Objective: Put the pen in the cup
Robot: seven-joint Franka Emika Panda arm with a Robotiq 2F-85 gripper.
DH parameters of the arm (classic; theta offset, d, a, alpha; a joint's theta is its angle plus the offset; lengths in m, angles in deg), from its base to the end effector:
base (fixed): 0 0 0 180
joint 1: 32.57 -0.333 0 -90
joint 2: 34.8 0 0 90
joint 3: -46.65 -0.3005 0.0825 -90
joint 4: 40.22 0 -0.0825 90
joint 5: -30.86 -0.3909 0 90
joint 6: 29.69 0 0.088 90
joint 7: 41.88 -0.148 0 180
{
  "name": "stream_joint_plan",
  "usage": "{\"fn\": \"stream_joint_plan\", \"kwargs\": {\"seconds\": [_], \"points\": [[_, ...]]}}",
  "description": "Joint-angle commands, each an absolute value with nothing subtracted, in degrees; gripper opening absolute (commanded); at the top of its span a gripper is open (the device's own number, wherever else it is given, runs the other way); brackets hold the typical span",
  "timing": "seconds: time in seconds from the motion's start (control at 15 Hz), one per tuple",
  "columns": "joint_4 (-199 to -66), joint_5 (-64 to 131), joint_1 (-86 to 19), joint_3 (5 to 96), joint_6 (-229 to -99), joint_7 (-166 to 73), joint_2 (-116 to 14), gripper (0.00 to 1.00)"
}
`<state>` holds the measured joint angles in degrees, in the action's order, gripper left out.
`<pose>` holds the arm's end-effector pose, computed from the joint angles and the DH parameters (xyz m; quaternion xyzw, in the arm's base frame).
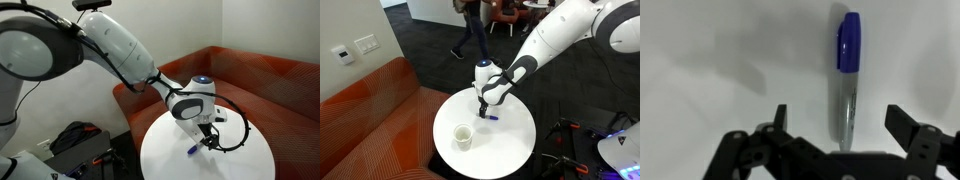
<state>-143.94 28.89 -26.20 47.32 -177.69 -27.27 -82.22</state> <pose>0.6131 -0.0759 0.0205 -0.9982 -0.0530 0.0260 0.0094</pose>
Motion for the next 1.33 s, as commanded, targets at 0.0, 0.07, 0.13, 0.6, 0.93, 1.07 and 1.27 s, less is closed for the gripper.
{"fn": "stream_joint_plan", "kwargs": {"seconds": [0.0, 0.07, 0.13, 0.6, 0.93, 1.07, 1.27], "points": [[-140.8, 30.2, -25.3, 45.9, -177.6, -26.8, -84.8, 0.74], [-140.4, 30.2, -25.3, 45.8, -177.7, -26.8, -85.3, 0.73], [-140.1, 30.2, -25.2, 45.7, -177.7, -26.7, -85.6, 0.68], [-138.9, 30.2, -25.0, 45.7, -177.6, -26.8, -86.5, 0.14], [-140.3, 28.6, -24.2, 44.8, -176.3, -28.0, -84.5, 0.05], [-141.9, 27.9, -24.1, 44.6, -175.4, -29.3, -82.7, 0.05], [-144.2, 27.5, -24.4, 45.3, -175.8, -31.1, -79.5, 0.05]]}}
